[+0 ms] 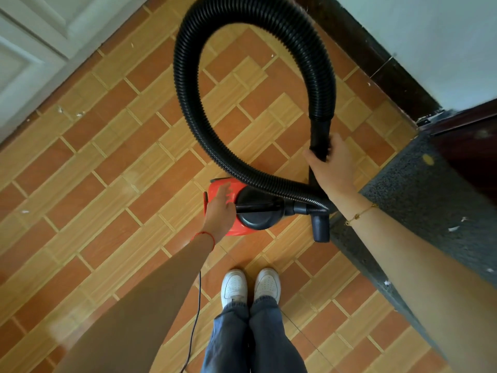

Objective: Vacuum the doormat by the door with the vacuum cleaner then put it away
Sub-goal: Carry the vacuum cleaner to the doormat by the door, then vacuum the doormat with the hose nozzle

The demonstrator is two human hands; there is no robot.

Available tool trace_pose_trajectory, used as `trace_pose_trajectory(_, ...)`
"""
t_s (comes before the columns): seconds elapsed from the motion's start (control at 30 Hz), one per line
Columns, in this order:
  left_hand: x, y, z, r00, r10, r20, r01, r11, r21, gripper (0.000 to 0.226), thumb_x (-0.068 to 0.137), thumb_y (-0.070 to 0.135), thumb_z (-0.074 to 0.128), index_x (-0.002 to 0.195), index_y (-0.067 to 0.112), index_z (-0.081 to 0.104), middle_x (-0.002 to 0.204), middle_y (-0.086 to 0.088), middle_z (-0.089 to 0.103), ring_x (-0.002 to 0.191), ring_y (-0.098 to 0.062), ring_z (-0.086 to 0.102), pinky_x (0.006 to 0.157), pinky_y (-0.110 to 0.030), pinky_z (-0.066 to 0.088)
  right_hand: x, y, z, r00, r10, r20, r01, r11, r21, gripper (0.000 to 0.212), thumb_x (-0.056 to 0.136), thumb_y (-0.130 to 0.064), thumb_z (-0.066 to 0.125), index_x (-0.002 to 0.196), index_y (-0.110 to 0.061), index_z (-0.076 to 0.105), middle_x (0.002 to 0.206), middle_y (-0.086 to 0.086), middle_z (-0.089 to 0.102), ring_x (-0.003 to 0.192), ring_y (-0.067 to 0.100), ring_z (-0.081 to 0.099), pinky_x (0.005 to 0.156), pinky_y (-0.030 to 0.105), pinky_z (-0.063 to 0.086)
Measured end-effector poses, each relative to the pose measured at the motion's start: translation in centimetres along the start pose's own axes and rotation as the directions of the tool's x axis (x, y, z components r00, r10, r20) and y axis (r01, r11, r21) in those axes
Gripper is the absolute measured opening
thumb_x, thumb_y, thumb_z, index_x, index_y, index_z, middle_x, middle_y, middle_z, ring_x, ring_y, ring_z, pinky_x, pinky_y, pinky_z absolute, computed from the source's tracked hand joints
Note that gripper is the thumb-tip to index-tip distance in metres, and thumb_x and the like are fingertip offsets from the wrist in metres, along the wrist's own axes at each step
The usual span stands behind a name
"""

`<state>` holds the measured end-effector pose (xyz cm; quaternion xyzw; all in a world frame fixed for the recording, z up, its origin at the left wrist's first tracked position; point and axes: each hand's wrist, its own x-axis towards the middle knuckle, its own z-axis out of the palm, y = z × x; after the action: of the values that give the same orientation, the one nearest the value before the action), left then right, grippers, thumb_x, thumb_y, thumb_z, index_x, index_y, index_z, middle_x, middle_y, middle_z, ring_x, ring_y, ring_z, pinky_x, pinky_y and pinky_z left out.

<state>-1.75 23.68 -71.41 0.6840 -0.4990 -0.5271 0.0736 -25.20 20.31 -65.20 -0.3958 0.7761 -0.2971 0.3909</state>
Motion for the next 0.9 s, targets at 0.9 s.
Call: trace_pose_trajectory(0.9, -7.9, 23.3, -14.9, 0.899, 0.383, -0.210, -0.368, 0.923, 0.110, 0.043, 0.085, 0.019, 0.070, 0.123, 0.021, 0.051, 0.098, 0.008, 0.060, 0.078, -0.001, 0.056, 0.059, -0.008, 0.038, -5.1, -11.5, -10.6, 0.999, -0.013, -0.032, 0.010, 0.995, -0.100, 0.035, 0.089, -0.014, 0.066, 0.120, -0.011, 0.051, 0.098, -0.002, 0.060, 0.087, 0.012, 0.058, 0.069, 0.020, 0.045)
